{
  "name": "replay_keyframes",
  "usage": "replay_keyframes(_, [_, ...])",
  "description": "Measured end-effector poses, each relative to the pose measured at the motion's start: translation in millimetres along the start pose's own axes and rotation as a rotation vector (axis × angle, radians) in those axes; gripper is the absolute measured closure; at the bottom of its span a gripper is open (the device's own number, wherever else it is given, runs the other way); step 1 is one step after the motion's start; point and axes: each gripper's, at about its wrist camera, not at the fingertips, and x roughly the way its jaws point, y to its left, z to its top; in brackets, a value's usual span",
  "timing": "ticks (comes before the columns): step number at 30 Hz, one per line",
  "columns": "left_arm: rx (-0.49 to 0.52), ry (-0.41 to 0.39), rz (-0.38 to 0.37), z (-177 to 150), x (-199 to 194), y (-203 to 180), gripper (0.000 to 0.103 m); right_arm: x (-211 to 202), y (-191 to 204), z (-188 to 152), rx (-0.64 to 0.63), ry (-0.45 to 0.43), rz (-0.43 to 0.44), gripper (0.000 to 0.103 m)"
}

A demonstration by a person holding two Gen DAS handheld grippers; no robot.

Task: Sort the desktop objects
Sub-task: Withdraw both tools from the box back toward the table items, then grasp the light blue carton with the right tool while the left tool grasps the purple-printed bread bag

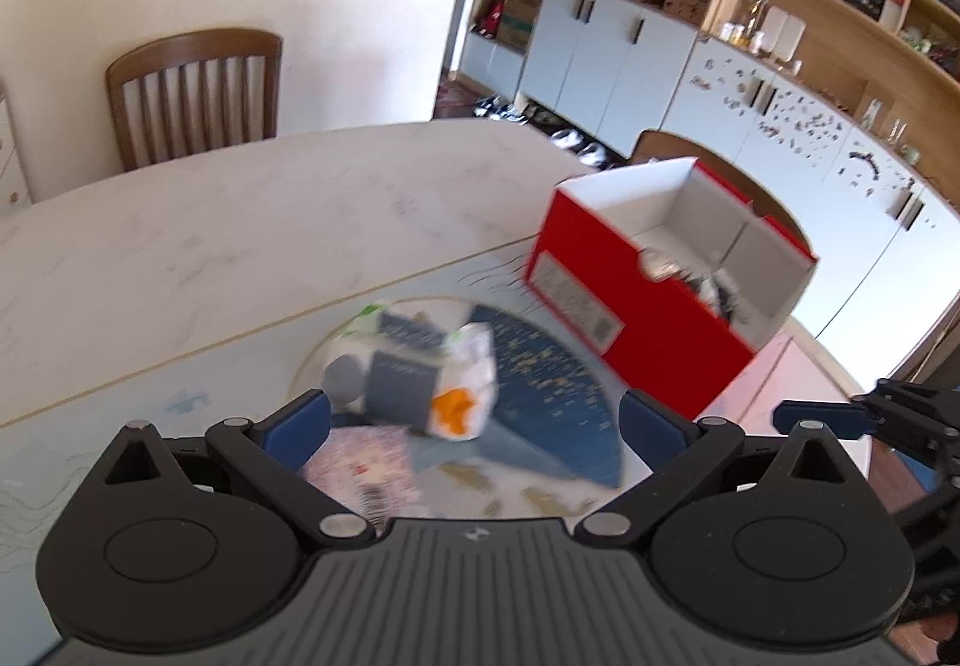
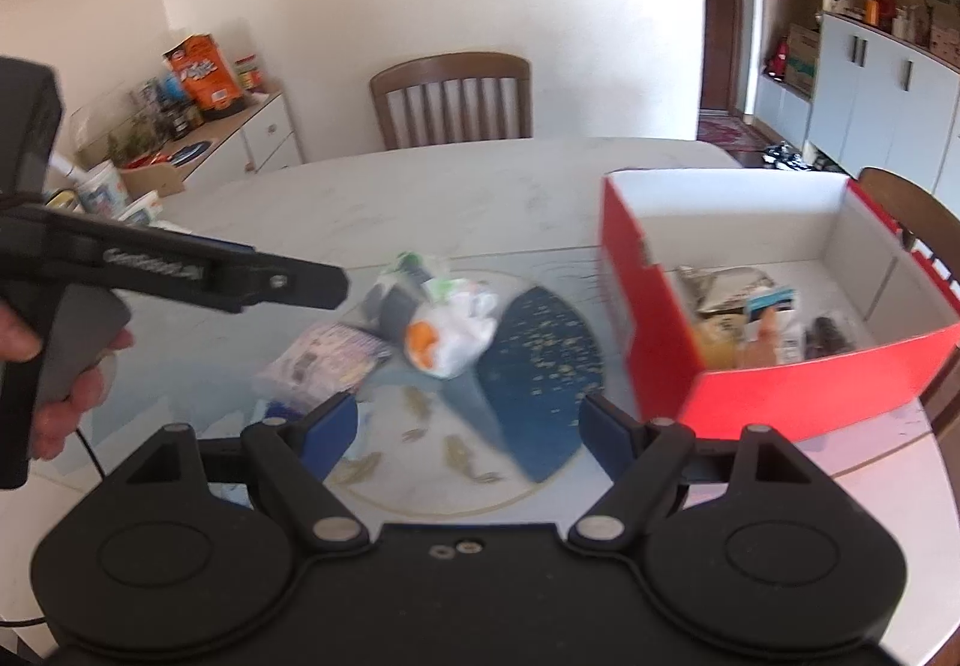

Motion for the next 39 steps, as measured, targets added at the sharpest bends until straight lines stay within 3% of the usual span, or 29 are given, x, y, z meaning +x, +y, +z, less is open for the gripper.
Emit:
replay_keyframes(9, [-0.048, 0.048, 0.027, -13.2, 20.0, 26.9, 0.0, 12.6, 40.2, -11.1, -0.063, 0.019, 0.034, 0.022])
replay_keyframes(20, [-0.027, 0.078, 0.073, -9.7, 40.6, 28.5, 0.0, 43.4, 91.2, -31.2, -0.164, 0.051, 0.047, 0.025])
replay_keyframes(31, [-0.019, 0.111, 0.094, -10.8, 58.9, 27.1, 0.0, 73.8, 123.3, -59.5, -0.271, 0.103, 0.046, 0.028])
replay_keyframes(39, [-0.026, 0.091, 0.102, -16.7, 61.8, 28.5, 0.0, 86.1, 132.7, -69.7, -0.323, 0.125, 0.044, 0.031])
